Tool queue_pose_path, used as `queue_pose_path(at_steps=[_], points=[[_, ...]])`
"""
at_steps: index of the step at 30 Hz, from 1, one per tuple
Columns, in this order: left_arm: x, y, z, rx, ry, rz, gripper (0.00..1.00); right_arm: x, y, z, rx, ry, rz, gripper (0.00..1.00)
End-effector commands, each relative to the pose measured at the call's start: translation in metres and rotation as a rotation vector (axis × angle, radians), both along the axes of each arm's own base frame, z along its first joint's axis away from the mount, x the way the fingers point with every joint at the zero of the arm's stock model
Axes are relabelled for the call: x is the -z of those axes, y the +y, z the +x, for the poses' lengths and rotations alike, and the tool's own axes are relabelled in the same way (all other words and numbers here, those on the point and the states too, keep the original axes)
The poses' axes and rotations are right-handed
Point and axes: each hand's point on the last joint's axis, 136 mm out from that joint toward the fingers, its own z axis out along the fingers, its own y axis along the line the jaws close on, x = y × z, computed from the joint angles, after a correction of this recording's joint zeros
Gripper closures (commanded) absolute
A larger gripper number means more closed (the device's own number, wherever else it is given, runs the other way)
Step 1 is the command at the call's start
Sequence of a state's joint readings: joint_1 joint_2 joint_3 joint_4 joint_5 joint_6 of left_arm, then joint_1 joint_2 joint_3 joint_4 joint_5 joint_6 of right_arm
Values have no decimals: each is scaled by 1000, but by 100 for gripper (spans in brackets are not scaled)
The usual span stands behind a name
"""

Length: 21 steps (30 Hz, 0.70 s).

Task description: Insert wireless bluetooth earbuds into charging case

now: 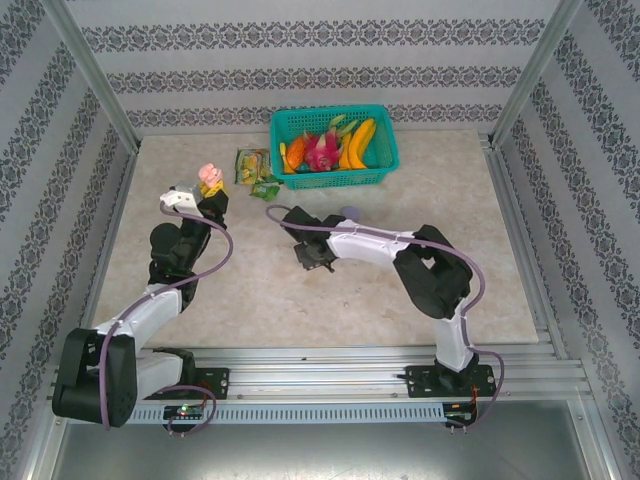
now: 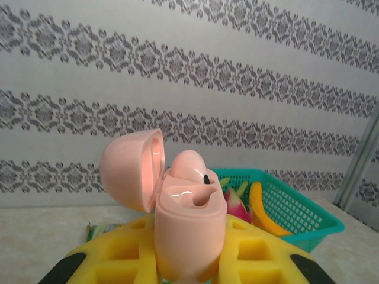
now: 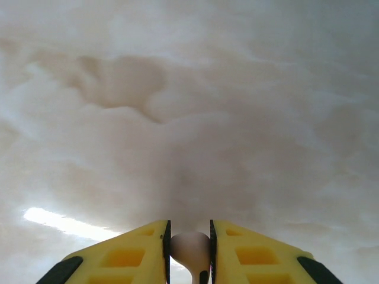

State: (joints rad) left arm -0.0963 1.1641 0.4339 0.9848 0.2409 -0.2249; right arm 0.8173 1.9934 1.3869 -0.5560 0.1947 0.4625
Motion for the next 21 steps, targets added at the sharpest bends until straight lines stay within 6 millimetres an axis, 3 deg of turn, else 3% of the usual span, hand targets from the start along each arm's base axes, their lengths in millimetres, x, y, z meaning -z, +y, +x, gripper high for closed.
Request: queue_pose_path(at_steps=[1, 8, 21], points=[[-7, -14, 4, 73, -9, -15, 100, -13, -14, 13, 21, -35, 49, 75], [20, -49, 10, 196, 40, 28, 100, -41, -40, 37, 75, -77, 130, 75], [86, -122, 4, 429, 106, 82, 100, -132, -52, 59, 78, -260, 289, 75]])
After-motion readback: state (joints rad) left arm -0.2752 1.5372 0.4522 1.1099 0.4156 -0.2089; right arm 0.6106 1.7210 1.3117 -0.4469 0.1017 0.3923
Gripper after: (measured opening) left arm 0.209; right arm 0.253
